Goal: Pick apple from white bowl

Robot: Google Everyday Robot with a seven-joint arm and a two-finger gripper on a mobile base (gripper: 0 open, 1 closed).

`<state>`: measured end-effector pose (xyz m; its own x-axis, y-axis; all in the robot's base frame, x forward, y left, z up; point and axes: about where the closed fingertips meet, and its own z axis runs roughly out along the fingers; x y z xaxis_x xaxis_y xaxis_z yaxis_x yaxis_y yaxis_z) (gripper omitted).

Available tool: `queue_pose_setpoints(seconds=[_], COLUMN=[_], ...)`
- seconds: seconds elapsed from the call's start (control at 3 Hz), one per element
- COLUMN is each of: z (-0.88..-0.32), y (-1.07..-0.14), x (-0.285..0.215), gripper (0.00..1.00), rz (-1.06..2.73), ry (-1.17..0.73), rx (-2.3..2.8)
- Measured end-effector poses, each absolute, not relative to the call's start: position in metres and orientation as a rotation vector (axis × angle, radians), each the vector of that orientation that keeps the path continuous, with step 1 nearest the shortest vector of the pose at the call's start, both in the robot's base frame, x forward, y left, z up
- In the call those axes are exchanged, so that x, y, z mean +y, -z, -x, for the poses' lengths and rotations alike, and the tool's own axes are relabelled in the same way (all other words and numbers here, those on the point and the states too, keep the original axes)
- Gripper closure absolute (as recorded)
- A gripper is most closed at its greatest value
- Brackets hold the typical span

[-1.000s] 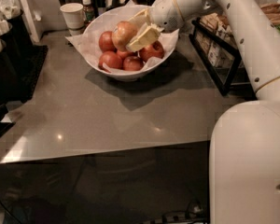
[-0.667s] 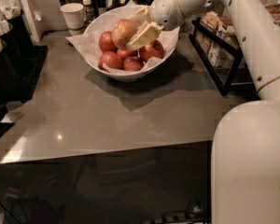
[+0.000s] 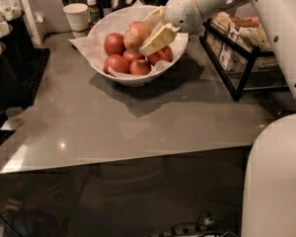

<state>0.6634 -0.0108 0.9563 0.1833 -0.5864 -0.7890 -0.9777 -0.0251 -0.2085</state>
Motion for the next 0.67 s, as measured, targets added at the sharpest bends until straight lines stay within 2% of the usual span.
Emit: queue_pose_setpoints(seconds=[0.33, 0.67], z=[-0.6282, -0.6278], y=[-0.9499, -0.9484], x=[-0.0281, -0.0280], gripper=[1.00, 1.00], rz=[1.671, 1.673], ry=[-0.724, -0.726], rx=[1.605, 1.607])
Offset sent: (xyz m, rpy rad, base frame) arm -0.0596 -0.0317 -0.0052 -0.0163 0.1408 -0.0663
